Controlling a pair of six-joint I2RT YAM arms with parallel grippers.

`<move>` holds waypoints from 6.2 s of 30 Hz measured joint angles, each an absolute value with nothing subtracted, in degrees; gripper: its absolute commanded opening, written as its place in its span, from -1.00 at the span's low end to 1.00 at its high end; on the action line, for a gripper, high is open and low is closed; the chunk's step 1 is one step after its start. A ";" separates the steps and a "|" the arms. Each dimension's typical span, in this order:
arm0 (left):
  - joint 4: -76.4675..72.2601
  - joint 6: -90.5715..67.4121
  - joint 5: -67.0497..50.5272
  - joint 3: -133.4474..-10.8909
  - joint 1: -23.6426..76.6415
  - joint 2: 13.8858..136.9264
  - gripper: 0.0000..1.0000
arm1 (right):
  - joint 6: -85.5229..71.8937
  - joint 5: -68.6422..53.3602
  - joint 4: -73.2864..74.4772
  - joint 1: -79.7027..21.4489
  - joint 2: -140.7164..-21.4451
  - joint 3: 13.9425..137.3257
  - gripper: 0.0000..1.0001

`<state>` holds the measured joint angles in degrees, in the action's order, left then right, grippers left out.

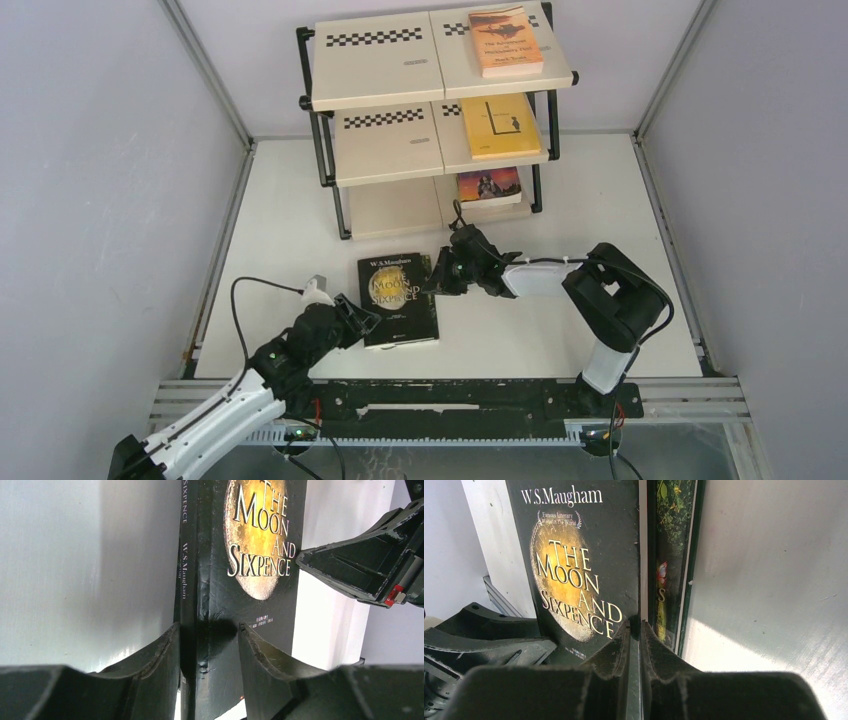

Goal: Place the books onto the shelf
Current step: Pick up the book from the center of the board.

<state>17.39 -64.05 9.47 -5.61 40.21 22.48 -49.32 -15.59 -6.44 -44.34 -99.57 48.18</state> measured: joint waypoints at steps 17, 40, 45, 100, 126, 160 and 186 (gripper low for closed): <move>20.10 -64.03 9.50 -9.21 40.10 24.12 -0.14 | -48.84 -16.93 -5.76 -44.05 -100.20 49.19 -0.67; 6.46 -63.35 7.35 -14.57 39.59 35.09 -0.99 | -48.90 -21.96 -5.37 -43.00 -100.29 49.36 -0.67; 6.17 -63.13 7.35 -14.59 39.57 35.53 -1.00 | -48.90 -21.89 -5.26 -42.76 -100.18 49.34 -0.62; -7.31 -78.63 30.46 -20.27 57.28 40.95 -1.00 | -63.68 -40.64 -23.24 -21.74 -62.65 19.90 0.24; -21.10 -81.80 31.88 -20.27 60.86 50.06 -1.00 | -67.64 -44.31 -23.99 -19.84 -54.83 15.35 0.24; -38.94 -86.67 35.70 -21.15 67.09 62.06 -1.00 | -79.33 -42.89 -30.20 -21.50 -46.50 12.03 -0.63; -45.65 -85.36 34.48 -21.15 69.80 61.04 0.25 | -80.82 -47.24 -22.44 -17.43 -37.89 14.28 -1.00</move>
